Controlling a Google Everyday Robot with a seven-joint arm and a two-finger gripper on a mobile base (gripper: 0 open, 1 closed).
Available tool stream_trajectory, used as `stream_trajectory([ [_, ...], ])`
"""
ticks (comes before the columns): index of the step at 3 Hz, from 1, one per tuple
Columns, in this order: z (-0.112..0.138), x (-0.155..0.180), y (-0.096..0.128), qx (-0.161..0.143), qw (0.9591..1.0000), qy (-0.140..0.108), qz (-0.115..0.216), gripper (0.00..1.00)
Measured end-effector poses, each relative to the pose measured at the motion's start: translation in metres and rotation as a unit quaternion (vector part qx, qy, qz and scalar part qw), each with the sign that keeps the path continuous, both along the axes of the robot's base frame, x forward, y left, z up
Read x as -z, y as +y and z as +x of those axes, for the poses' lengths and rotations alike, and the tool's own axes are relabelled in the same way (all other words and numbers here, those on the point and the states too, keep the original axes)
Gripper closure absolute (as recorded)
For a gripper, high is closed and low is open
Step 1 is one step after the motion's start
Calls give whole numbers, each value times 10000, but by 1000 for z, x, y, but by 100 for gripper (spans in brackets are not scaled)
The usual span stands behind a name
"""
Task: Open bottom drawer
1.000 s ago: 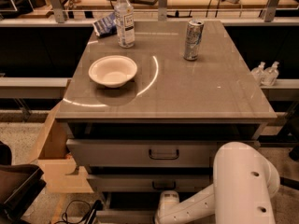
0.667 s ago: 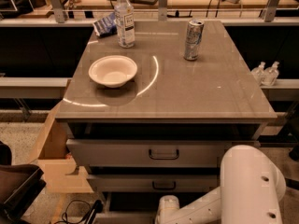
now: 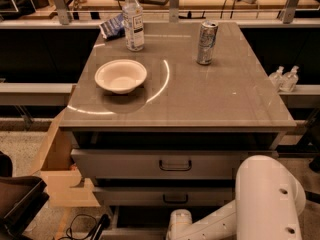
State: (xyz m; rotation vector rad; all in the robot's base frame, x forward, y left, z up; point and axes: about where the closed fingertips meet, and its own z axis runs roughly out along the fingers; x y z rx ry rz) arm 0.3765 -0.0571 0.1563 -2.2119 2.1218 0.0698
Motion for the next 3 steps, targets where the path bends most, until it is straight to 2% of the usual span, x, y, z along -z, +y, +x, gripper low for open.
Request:
stream_trajectory([
  [1,-17,-11,-3,45,10000,-89,4,100],
  [3,-21,-11,-4,59,9999,-120,5,100],
])
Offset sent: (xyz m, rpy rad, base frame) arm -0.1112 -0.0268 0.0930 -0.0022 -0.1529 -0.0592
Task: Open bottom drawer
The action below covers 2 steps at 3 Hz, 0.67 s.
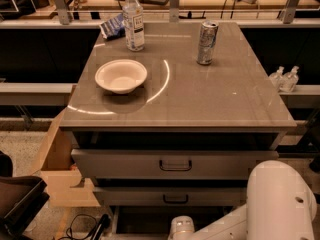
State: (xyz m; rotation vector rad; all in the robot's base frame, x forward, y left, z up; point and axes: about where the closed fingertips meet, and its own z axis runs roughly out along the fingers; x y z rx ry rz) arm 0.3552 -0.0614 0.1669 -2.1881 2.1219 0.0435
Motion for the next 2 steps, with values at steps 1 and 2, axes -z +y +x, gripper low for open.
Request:
stream_trajectory([
  [1,-6,-8,-4,32,9999,-97,-4,100],
  [2,-6,-8,-4,32,9999,-97,-4,100],
])
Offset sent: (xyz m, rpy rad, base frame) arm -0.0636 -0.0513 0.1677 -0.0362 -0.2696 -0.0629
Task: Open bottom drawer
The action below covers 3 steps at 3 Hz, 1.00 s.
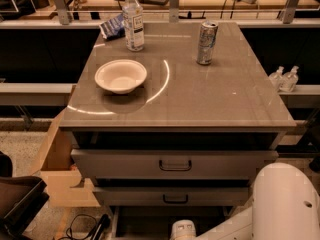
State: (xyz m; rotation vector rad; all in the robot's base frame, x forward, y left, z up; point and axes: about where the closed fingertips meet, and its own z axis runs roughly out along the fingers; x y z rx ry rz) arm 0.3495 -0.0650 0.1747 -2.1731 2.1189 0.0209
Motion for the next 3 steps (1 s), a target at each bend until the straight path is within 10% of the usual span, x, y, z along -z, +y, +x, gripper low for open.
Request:
stream_trajectory([
  [3,-26,-138,-54,331,9942,-1019,-119,100],
])
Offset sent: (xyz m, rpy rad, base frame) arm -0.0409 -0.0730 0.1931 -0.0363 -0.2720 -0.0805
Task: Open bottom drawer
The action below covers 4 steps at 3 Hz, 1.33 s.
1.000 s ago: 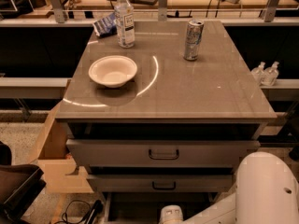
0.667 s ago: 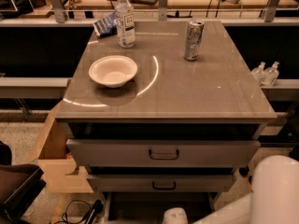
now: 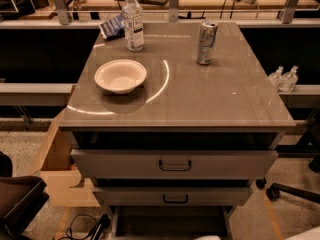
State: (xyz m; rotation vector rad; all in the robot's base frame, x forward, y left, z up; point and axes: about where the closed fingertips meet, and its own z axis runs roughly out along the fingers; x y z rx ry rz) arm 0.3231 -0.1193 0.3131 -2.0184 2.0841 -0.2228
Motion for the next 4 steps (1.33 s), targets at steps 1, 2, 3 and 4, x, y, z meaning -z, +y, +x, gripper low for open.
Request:
stream_trajectory([
  [1,6,-16,-12,-1,9996,-269,-67,100],
  [2,20,-11,-21,-82,9985,-536,10,100],
  [3,47,-1,-28,-139,9964,-828,127,100],
  [4,74,8,-35,-82,9944,-1044,166,100],
])
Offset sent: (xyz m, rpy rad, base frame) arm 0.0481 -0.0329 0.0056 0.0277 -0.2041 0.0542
